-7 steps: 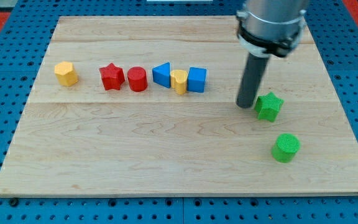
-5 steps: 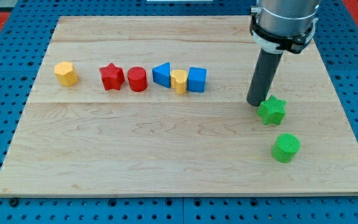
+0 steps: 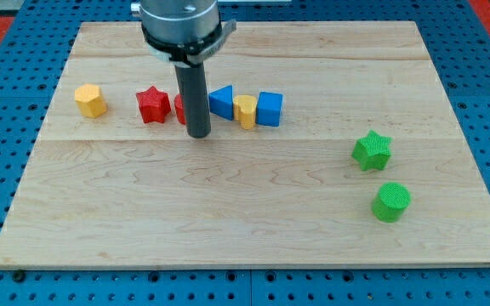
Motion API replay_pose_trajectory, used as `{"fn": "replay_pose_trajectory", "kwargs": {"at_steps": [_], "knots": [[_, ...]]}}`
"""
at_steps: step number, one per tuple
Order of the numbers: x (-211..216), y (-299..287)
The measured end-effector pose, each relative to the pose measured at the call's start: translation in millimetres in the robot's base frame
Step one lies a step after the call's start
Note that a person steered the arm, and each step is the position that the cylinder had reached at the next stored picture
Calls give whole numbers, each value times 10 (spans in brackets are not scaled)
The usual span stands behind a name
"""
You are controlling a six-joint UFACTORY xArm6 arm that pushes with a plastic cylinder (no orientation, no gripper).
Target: Separate the blue blocks and yellow heart
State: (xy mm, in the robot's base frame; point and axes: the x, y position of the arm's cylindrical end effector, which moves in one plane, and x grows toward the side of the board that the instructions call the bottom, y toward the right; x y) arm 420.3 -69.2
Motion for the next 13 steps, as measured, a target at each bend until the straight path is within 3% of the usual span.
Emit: {"fn": "replay_pose_trajectory", "kwargs": {"at_steps": [1,2,3,4,5,6,7,8,11,13], "knots": [[-240,84],[-363,560],[-320,908],[45,1074],[129,920],[-69,1610],[-85,1811],[47,1447],[271,2285],[342,2330]]}}
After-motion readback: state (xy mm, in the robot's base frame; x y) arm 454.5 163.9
